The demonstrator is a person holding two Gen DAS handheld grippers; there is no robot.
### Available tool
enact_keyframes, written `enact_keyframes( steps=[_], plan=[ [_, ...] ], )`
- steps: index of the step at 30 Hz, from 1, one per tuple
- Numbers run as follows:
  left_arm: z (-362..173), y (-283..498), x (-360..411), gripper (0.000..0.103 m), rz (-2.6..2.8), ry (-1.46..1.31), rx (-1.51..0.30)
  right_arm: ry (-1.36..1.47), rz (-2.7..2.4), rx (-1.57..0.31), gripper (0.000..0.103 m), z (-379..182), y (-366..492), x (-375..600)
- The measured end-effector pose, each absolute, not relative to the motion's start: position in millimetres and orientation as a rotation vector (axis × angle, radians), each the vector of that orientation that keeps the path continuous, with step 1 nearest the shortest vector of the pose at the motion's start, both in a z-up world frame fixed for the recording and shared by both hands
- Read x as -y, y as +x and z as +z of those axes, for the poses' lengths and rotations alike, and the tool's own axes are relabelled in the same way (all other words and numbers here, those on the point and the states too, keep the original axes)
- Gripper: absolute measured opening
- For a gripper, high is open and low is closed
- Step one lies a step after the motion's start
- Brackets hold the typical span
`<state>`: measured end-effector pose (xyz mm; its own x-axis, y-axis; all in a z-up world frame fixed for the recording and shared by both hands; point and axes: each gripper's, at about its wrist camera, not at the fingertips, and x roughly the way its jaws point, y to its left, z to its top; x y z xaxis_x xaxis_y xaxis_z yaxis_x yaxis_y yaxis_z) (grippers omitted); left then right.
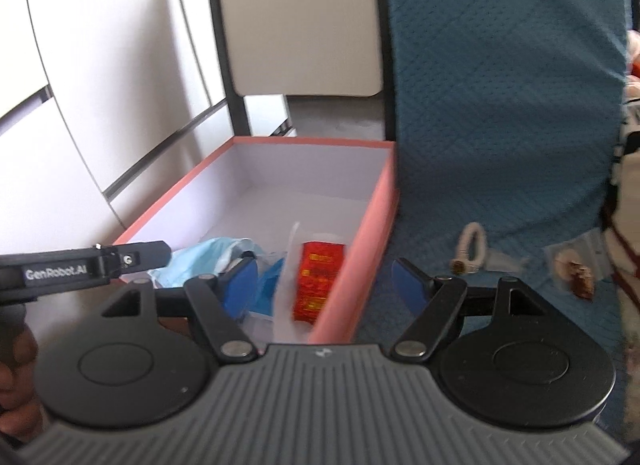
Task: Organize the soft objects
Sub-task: 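Withdraw both tools from the box back over the chair seat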
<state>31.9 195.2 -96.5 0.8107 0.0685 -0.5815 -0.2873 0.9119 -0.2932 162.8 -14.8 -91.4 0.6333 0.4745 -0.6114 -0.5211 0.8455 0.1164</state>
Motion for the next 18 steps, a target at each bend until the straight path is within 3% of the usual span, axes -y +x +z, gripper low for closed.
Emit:
enact_keyframes(
  steps=[18],
  plan=[
    [-103.7,33.3,-99.3,0.033,0.036,-0.348,-0.575,-0.021,0.4,-0.612,0.076,-87.2,111.1,117.5]
  ],
)
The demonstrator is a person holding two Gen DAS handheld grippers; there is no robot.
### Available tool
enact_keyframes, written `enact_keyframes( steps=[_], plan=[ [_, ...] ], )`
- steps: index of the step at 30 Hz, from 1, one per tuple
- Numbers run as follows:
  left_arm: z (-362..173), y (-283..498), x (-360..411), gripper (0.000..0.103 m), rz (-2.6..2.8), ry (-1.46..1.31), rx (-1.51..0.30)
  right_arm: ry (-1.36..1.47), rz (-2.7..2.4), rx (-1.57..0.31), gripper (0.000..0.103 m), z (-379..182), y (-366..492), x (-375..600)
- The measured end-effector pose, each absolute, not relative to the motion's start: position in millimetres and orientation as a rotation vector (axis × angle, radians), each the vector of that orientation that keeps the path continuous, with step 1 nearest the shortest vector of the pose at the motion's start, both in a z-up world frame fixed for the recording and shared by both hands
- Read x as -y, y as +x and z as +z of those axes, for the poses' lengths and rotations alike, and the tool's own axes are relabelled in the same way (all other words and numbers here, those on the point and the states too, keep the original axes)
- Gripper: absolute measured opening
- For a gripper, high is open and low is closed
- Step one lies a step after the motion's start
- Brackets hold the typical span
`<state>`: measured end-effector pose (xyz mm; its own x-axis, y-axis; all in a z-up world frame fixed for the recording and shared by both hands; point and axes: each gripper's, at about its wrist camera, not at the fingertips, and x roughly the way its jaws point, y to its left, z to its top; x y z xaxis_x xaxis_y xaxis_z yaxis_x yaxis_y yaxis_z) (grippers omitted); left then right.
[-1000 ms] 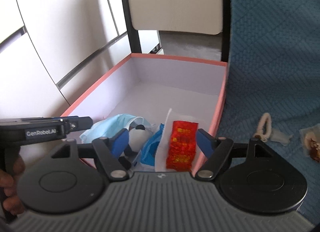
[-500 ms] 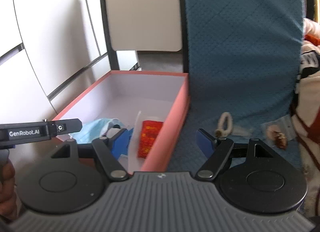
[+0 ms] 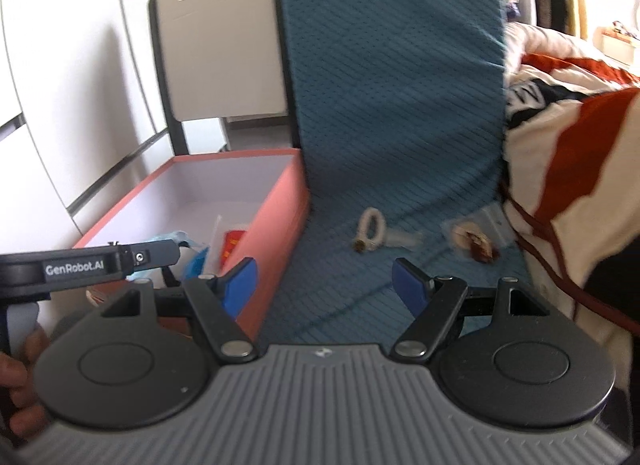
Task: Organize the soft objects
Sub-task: 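Withdraw both tools from the box back over the chair seat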
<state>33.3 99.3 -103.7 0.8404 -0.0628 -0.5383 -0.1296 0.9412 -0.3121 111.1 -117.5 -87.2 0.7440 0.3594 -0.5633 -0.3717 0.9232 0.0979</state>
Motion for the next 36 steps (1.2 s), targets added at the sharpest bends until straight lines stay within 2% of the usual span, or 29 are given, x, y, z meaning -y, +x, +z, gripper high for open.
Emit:
enact_keyframes(
  steps=[26,29,36],
  plan=[
    [-118.7,43.9,-39.7,0.034,-0.066,-0.28,-0.677,0.034,0.251,-0.633,0.076,-108.8,85.7,204.1],
    [-120.7,52.0,-33.9,0.047,-0.081,-0.27,-0.673,0.043,0.218,-0.647,0.076,-117.8,86.8,215.8],
    [-129.2,80.5,-40.9,0.057,-0.11,-0.296,-0.696,0.087,0.185,-0.639,0.076,-124.3,98.8,229.3]
  ],
)
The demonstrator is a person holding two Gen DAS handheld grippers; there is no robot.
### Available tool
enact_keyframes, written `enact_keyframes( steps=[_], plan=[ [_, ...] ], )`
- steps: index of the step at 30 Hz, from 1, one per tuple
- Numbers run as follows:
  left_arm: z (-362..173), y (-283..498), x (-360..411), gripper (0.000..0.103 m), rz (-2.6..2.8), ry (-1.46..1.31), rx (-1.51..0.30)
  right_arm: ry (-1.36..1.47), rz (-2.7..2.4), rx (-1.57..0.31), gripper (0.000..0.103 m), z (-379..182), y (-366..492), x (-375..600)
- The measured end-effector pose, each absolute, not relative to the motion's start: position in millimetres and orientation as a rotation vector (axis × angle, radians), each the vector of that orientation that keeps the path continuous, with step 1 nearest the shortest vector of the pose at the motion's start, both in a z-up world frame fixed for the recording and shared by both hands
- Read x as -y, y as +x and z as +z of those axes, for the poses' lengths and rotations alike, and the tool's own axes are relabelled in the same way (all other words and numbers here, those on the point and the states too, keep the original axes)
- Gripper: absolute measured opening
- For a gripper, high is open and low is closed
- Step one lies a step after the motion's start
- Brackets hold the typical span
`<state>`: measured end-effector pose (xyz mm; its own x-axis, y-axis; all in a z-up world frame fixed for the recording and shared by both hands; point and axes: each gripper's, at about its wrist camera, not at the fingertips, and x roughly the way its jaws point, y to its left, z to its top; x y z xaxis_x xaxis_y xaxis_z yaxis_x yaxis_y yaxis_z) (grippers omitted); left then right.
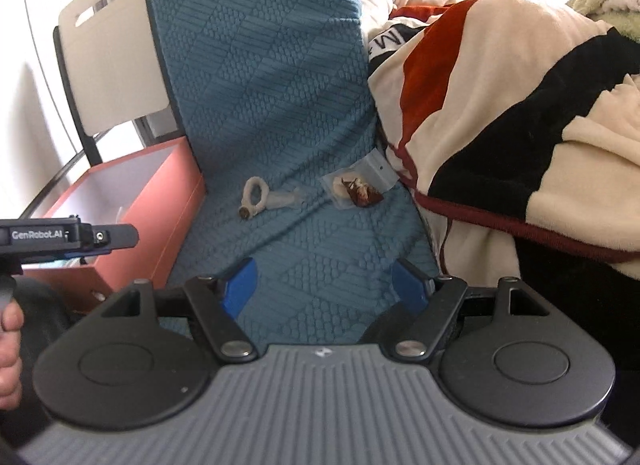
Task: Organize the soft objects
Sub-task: 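Withdraw both tools from the box back over the chair seat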
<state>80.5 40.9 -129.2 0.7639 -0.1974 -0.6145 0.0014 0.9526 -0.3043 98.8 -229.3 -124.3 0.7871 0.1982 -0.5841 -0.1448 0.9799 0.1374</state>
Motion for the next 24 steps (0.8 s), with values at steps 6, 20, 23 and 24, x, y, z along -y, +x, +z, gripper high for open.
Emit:
enact_keyframes(
  steps=[6,20,23,24],
  plan=[
    [-136.8,106.6,-44.2,0.057,-0.106,-0.251,-0.682,0.099,0.184,-0.617,0.076,-125.1,116.0,227.6],
    [-179.4,178.8,-32.2,0.057,-0.076,-0.209,-0.689,0.152,0.222,-0.632,0.076,-148.6,179.4,217.2],
    [-187.1,188.6,-24.7,0.057,-0.076,-0.225,-0.697,0.178,0.192,-0.621,0.076,-154.6,190.7,218.3],
    [-188.3,190.7,-22.4,0.057,-0.085,-0.228,-0.697,0.19,0.192,-0.619,0.076,-155.4,192.8,219.8]
  ],
)
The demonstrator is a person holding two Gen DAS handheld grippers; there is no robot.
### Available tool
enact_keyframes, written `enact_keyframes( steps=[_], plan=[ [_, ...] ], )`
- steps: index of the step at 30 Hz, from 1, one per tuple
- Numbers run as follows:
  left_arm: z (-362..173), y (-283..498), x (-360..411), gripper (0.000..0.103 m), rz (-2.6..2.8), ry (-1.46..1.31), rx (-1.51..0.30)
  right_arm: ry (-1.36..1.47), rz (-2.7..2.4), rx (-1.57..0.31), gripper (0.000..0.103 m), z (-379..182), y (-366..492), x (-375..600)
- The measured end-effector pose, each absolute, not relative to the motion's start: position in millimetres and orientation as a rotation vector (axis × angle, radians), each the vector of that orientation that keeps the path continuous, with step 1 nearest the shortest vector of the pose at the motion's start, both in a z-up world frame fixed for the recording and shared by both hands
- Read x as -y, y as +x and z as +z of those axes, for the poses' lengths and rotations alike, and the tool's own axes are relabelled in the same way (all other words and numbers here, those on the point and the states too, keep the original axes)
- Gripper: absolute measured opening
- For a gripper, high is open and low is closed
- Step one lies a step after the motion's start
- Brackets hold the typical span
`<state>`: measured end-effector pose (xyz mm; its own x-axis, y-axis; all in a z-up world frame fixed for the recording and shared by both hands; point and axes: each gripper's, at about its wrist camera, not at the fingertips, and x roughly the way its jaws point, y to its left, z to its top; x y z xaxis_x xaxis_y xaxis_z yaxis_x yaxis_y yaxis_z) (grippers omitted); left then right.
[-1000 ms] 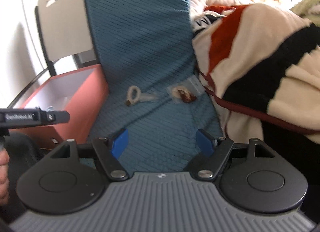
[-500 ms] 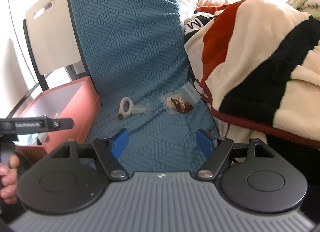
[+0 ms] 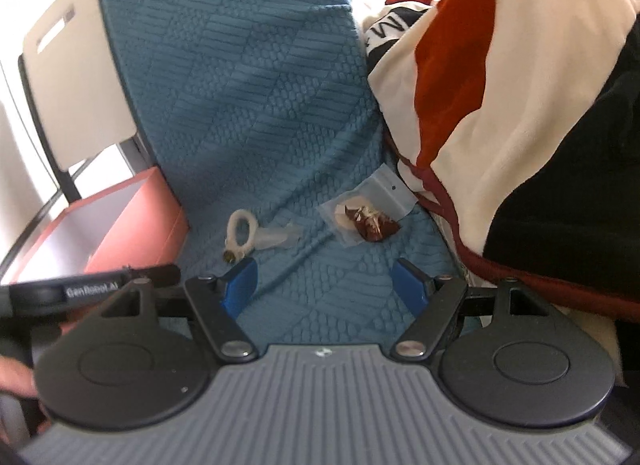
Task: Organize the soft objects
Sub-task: 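Withdraw both tools from the box back over the chair seat, then close the left tool on the white hair tie while the right tool grasps the candy wrapper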
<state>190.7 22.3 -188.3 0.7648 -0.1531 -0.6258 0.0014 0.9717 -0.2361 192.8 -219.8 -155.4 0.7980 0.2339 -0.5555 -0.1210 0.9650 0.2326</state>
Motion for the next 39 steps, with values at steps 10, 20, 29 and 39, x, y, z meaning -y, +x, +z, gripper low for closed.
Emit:
enact_keyframes(
  steps=[10,20,29,39],
  plan=[
    [-211.3,227.4,-3.4,0.057,-0.108,-0.189,-0.743,0.135,0.148,-0.65,0.08,-172.2,219.9,210.7],
    [-224.5,269.5,-17.8,0.057,-0.031,-0.175,-0.775,0.039,0.143,-0.671,0.069,-188.0,265.4,199.3],
    [-248.5,311.1,-20.4,0.055,0.001,-0.135,-0.824,0.0,0.153,-0.71,0.056,-203.3,306.7,194.3],
    [-266.3,329.6,-30.1,0.055,0.023,-0.121,-0.853,-0.063,0.13,-0.766,0.055,-220.7,345.0,187.1]
  ],
)
